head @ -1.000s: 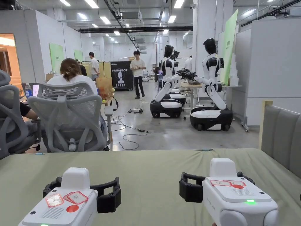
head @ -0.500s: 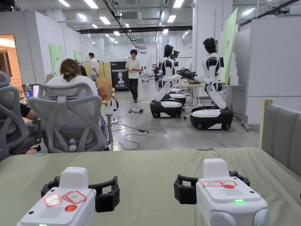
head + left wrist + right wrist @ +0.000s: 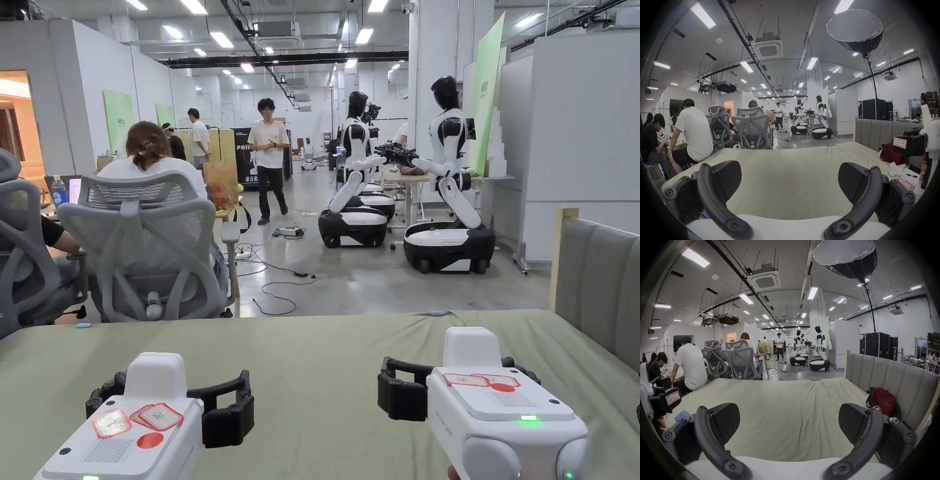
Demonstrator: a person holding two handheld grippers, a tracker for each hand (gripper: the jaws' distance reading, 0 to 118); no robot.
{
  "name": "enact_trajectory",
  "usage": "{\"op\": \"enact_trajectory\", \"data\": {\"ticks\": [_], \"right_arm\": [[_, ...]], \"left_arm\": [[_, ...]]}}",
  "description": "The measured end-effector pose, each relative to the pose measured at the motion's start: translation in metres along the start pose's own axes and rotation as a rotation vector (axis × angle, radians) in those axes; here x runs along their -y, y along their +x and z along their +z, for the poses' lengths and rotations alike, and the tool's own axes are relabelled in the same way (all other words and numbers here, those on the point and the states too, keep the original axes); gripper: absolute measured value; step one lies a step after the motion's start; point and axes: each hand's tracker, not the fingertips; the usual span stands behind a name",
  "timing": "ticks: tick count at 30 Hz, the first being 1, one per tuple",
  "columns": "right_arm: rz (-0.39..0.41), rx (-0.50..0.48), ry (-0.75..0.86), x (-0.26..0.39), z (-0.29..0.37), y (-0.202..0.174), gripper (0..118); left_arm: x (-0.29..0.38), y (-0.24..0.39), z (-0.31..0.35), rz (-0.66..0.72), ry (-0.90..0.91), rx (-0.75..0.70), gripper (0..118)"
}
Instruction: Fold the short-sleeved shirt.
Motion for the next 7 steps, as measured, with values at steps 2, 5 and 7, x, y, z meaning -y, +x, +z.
{"op": "enact_trajectory", "data": {"ticks": [2,5,7], "right_arm": [[-0.010,0.041,0.034,0.0028,0.0011,0.0010,118],[-0.026,0.033,0.055,0.0050,0.0072,0.0054,118],[-0.003,-0.026,0.076,0.0060,0.0088,0.0086,118]], "left_arm": [[0.0002,0.0006,0.0001,0.000,0.000,0.001,118],[0.0002,0.0010,0.0006,-0.002,0.002,0.001,118],[0.0002,0.0009,0.0010,0.001,0.003,0.000,118]]}}
